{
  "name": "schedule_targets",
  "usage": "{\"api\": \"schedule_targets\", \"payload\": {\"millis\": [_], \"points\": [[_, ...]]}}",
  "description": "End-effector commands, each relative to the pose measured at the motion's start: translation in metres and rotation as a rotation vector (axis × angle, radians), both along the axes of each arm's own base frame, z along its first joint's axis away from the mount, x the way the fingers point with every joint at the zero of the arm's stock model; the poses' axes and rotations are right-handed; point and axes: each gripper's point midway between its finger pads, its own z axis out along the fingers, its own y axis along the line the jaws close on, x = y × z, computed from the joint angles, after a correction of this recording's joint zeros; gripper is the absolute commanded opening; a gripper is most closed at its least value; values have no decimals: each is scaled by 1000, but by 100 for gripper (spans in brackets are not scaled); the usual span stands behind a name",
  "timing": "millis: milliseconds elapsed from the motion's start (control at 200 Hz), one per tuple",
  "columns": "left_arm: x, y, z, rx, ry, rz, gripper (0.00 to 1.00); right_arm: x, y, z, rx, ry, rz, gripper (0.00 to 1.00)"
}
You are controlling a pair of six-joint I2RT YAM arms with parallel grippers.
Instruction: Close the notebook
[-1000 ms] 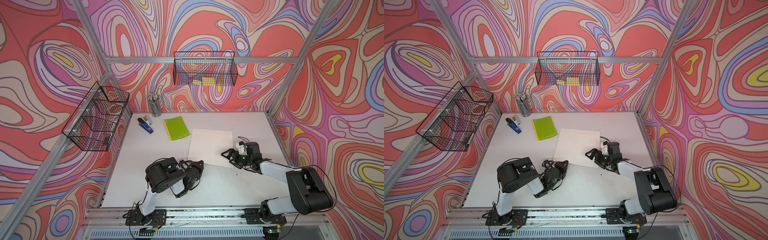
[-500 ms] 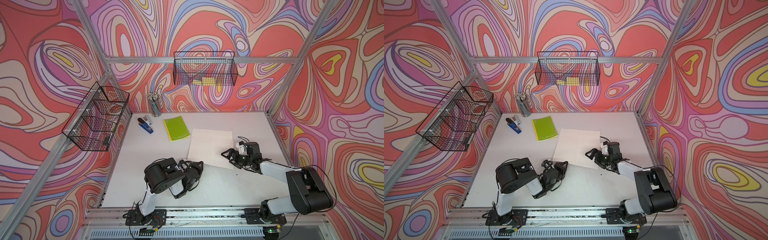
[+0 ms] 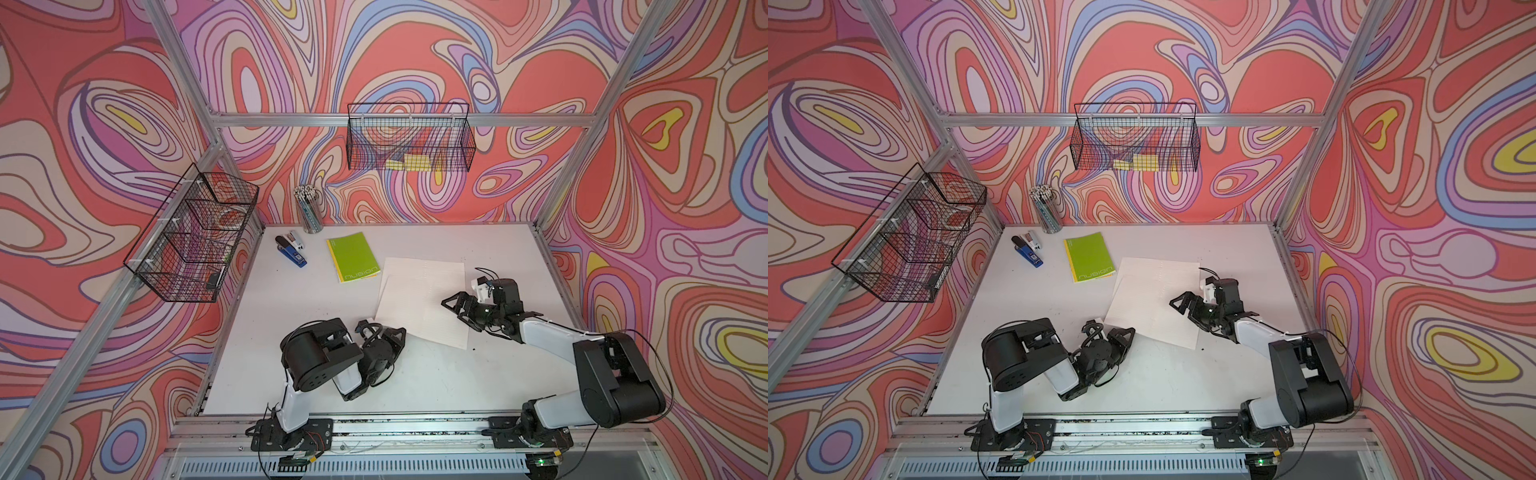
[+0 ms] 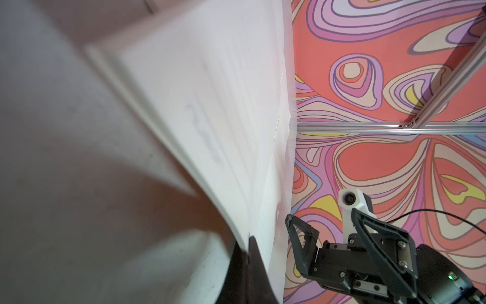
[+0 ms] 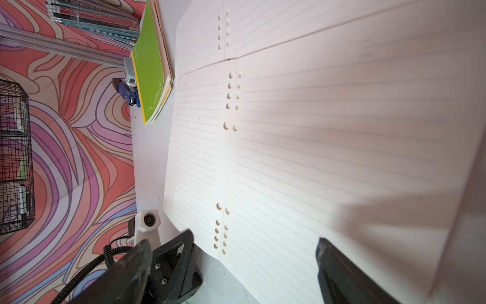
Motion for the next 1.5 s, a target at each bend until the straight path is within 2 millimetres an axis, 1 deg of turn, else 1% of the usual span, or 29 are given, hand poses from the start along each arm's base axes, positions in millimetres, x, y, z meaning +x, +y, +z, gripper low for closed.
{"api": "schedule_targets", "payload": {"millis": [0,65,135,230,416,551,631,681,786,851,1022,1092,1137,1147,1157,1312,1497], "points": [[-7,13,1,59,-27,-1,0,3,-2,4,-10,-10,6,98],[-9,24,-1,82,-30,23,0,4,-2,4,-11,-13,7,98],[-11,31,-4,114,-38,26,0,5,-1,6,-10,-16,8,98],[-12,34,-4,144,-56,17,0,7,0,9,-5,-19,10,98],[-11,35,7,212,-126,-5,0,9,-1,14,-10,-32,10,98],[-10,37,13,281,-156,-22,0,8,-1,12,-11,-27,10,98],[-9,40,21,327,-180,-21,0,9,-2,13,-10,-29,8,98],[-7,39,29,359,-206,-31,0,10,-2,13,-10,-29,7,98],[-7,38,37,493,-212,-78,0,12,-1,16,-4,-35,11,98],[-6,39,46,592,-226,-108,0,14,0,20,-1,-40,13,98],[-3,55,62,835,-244,-142,0,19,-1,30,1,-59,16,98],[-3,62,65,927,-242,-160,0,20,-1,33,0,-66,19,98],[-5,69,60,997,-232,-174,0,21,-1,35,-1,-69,20,98],[-1,65,70,992,-246,-168,0,21,-2,35,-2,-68,19,98],[0,65,72,1002,-249,-168,0,21,-2,35,-1,-68,20,98],[3,77,79,1205,-259,-206,0,22,-3,37,-5,-72,17,98],[7,86,92,1356,-297,-207,0,25,-5,40,-6,-75,11,98]]}}
